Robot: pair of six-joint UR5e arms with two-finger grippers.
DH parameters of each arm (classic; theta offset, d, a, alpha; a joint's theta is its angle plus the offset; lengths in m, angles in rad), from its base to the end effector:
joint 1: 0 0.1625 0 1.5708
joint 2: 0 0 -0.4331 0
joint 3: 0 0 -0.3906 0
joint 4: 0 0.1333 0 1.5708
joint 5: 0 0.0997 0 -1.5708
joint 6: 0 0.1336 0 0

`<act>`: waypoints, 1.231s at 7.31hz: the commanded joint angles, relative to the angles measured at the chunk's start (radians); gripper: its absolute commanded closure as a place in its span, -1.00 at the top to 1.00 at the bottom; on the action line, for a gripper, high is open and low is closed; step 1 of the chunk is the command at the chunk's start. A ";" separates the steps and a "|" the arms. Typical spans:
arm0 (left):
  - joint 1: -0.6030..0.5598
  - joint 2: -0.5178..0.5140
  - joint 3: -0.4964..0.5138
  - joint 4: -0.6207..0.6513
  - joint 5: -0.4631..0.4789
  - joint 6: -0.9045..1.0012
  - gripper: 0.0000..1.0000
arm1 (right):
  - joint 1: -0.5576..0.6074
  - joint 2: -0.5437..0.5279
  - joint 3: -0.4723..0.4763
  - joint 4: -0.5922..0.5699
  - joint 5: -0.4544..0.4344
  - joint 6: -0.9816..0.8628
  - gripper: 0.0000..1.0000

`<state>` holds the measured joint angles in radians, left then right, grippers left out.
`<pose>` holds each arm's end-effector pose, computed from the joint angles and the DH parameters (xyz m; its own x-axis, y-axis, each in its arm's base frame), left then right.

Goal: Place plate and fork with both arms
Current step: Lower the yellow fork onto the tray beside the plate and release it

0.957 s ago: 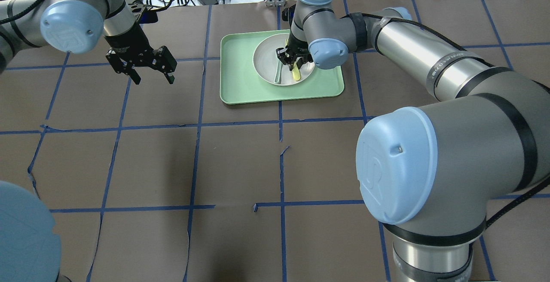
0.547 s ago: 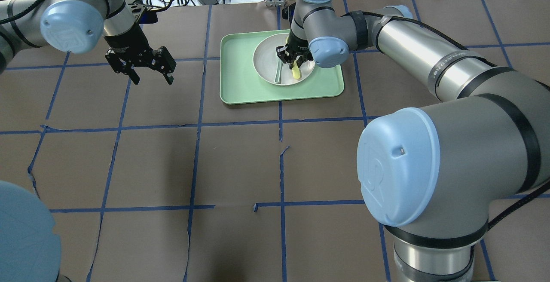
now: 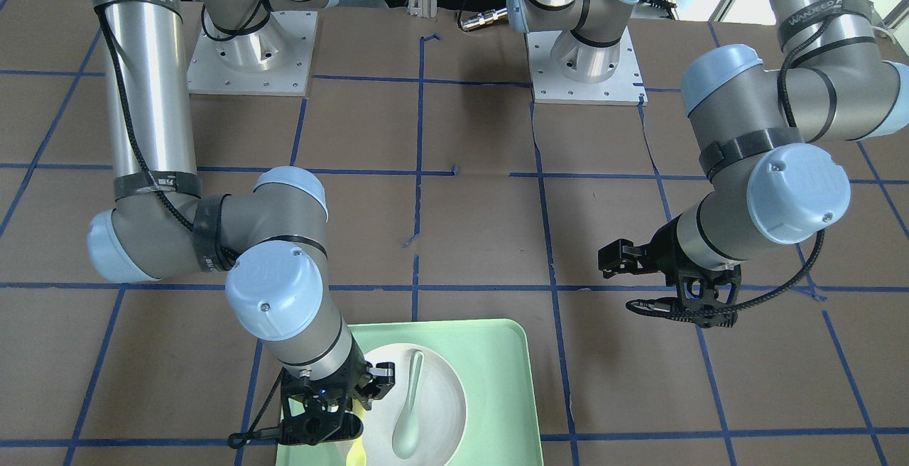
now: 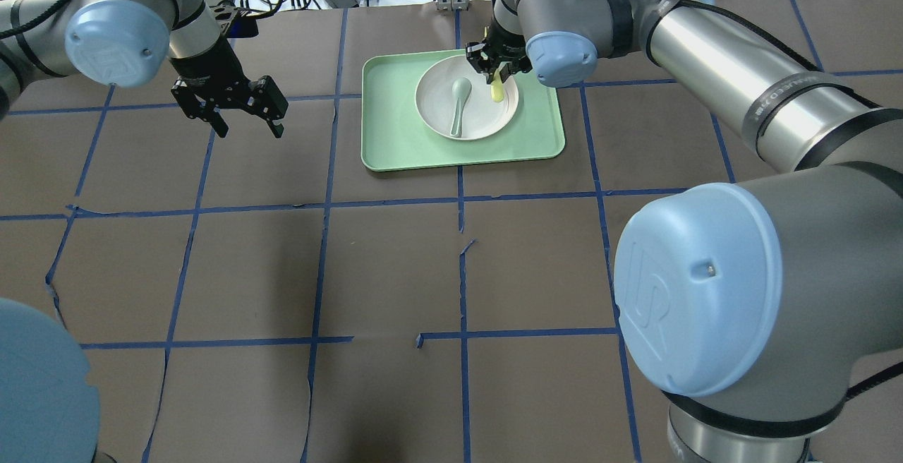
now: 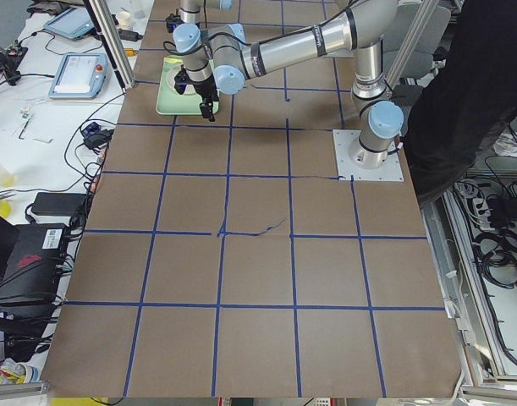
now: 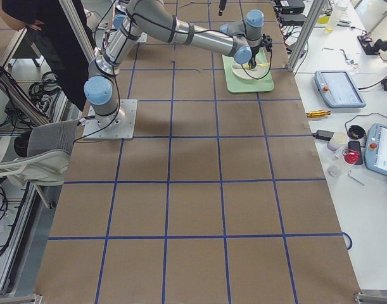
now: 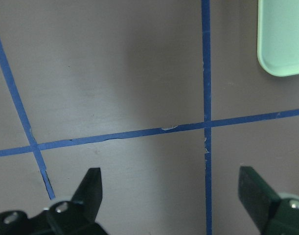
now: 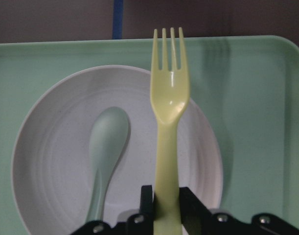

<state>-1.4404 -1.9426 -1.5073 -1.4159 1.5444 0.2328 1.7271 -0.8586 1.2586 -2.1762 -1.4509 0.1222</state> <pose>-0.0567 -0.6203 0.3003 -0.9936 0.0957 0.0606 0.1035 0.9843 0.1427 0.2669 -0.7349 0.2287 -0.9882 -0.0594 -0.1411 -0.0322 0.9816 -0.1882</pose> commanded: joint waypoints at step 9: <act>-0.008 0.036 -0.030 0.002 0.000 -0.014 1.00 | -0.067 -0.007 0.116 0.026 -0.038 -0.047 1.00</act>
<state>-1.4480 -1.9172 -1.5352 -1.4144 1.5435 0.2189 1.6598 -0.8607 1.3684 -2.1516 -1.4655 0.0670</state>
